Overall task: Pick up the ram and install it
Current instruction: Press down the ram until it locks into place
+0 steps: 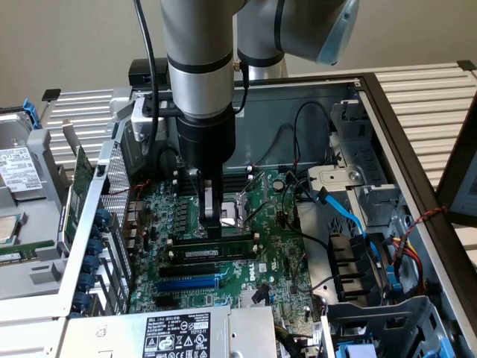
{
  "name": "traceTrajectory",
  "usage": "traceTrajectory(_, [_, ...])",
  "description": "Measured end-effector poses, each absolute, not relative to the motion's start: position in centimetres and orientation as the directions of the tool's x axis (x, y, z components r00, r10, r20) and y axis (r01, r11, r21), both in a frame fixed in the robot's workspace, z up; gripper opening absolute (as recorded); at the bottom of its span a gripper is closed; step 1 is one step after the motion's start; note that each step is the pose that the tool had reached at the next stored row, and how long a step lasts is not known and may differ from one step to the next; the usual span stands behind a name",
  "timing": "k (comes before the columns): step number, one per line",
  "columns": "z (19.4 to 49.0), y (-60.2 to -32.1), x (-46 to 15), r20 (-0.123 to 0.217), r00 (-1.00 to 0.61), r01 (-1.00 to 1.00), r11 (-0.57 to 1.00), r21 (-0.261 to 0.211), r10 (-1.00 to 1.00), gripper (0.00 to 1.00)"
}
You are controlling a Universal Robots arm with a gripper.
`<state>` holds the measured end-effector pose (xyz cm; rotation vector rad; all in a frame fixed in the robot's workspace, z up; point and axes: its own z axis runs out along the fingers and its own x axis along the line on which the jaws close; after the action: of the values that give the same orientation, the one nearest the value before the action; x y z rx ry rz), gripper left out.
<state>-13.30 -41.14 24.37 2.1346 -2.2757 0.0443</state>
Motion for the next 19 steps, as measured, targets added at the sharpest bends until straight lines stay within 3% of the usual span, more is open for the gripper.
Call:
traceTrajectory(9, [24.38, -41.15, -13.31, 0.035, -0.068, -0.998, 0.068, -0.006, -0.997, 0.11])
traceTrajectory(19, [24.38, -41.15, -13.31, 0.035, -0.217, -0.976, 0.217, -0.006, -0.976, 0.11])
